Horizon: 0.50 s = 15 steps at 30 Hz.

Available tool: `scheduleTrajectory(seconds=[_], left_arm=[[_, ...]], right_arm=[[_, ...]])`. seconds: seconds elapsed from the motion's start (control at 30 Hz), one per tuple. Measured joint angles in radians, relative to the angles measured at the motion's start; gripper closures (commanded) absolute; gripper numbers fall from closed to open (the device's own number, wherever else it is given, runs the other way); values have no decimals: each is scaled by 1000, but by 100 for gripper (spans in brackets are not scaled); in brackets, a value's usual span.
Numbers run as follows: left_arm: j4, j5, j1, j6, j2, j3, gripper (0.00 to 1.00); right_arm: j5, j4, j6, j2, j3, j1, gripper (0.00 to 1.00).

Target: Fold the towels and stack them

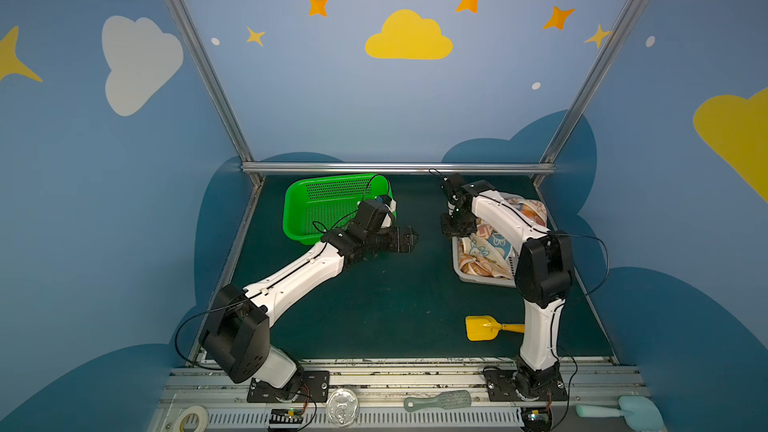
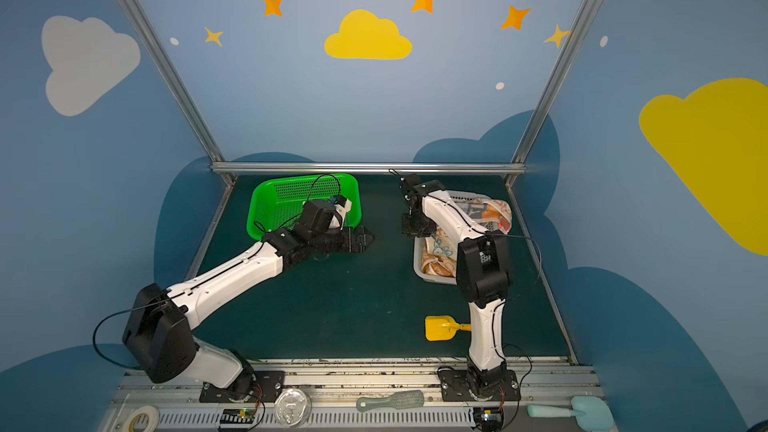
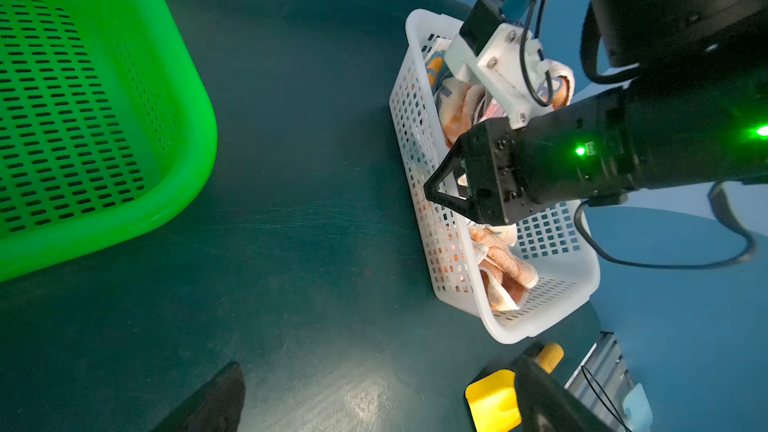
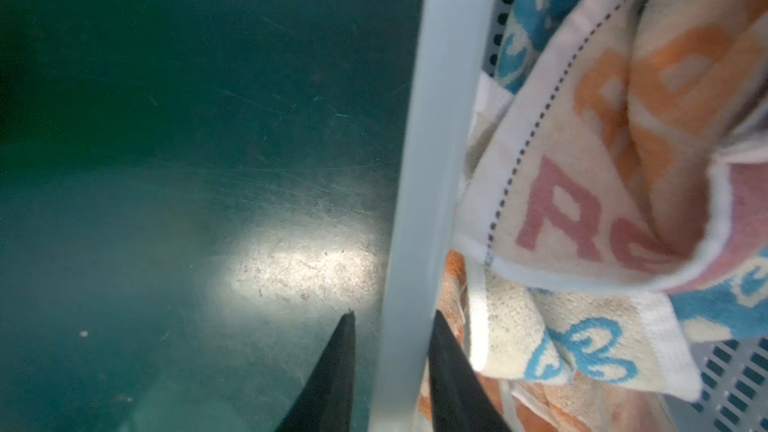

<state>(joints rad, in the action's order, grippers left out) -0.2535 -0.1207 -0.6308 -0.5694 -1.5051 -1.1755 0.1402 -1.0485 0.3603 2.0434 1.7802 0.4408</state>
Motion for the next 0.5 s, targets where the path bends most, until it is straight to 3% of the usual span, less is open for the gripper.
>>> scheduleTrajectory(seconds=[0.3, 0.5], left_arm=[[16, -20, 0, -2, 0, -1, 0], [16, -29, 0, 1, -19, -26, 0]], right_arm=[[134, -44, -82, 8, -7, -10, 92], [148, -26, -127, 0, -25, -74, 99]])
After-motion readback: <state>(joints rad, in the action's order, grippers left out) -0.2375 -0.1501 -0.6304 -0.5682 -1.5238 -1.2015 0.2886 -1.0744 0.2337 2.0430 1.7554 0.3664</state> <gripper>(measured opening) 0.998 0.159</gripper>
